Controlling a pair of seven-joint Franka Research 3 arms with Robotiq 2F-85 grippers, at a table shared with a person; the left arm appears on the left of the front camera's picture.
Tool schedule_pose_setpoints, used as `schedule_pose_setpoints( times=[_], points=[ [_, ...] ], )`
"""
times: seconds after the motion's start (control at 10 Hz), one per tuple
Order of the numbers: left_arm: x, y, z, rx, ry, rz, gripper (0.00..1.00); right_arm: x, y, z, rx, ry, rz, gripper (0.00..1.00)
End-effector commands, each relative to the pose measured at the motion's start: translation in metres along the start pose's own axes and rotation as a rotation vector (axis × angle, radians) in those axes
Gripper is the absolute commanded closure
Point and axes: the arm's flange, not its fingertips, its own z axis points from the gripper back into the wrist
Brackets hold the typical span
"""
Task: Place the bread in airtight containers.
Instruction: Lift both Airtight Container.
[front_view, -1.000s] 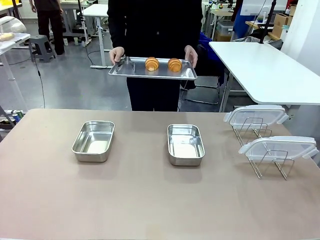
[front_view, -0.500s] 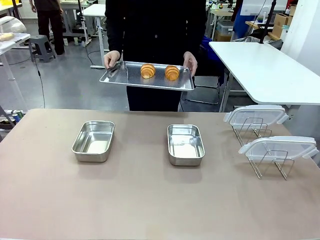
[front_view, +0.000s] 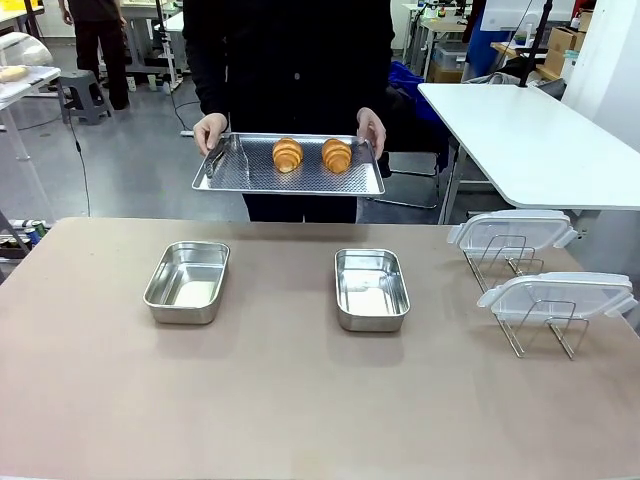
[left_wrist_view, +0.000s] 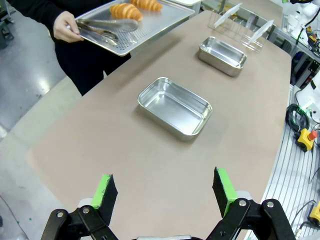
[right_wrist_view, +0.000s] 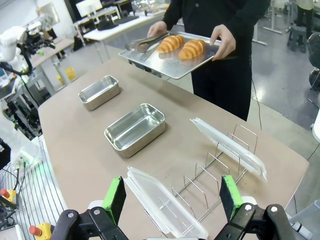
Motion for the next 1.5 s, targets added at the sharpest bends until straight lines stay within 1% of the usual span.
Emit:
schedule_pose_setpoints(
  times=[0.0,0.5,0.6,0.7,0.8,1.0,1.1,1.2,1.3,1.4],
  points=[
    [0.0,0.002,0.0,-0.007,-0.021,-0.019,0.0,0.001,-0.003,-0.002,-0.001,-0.029,0.026,0.0],
    [0.0,0.002,0.0,-0.007,-0.021,-0.019,0.0,0.001,-0.003,-0.002,-0.001,-0.029,0.026,0.0],
    [0.0,0.0,0.0,0.0,0.0,0.0,0.0,0.0,0.0,0.0,-0.001,0.0,0.0,0.0],
    [0.023,0.012,-0.005,0.001,0.089,0.066,0.0,0.026,0.0,-0.015,-0.024,0.035,-0.023,0.0],
    [0.052,0.023,-0.012,-0.004,0.165,0.098,0.0,0.059,0.007,-0.034,-0.048,0.073,-0.037,0.0],
    [0.111,0.052,-0.042,-0.004,0.324,0.2,0.0,0.122,0.03,-0.093,-0.017,0.207,-0.128,0.0],
    [0.131,0.058,-0.06,0.007,0.391,0.253,0.0,0.139,0.048,-0.126,-0.038,0.287,-0.138,0.0],
    [0.154,0.065,-0.08,0.027,0.47,0.317,0.0,0.157,0.064,-0.156,-0.081,0.356,-0.195,0.0],
    [0.163,0.066,-0.104,0.098,0.539,0.457,0.0,0.166,0.083,-0.19,-0.178,0.417,-0.268,0.0],
    [0.161,0.066,-0.121,0.14,0.551,0.559,0.0,0.168,0.096,-0.215,-0.23,0.453,-0.313,0.0]
  ],
)
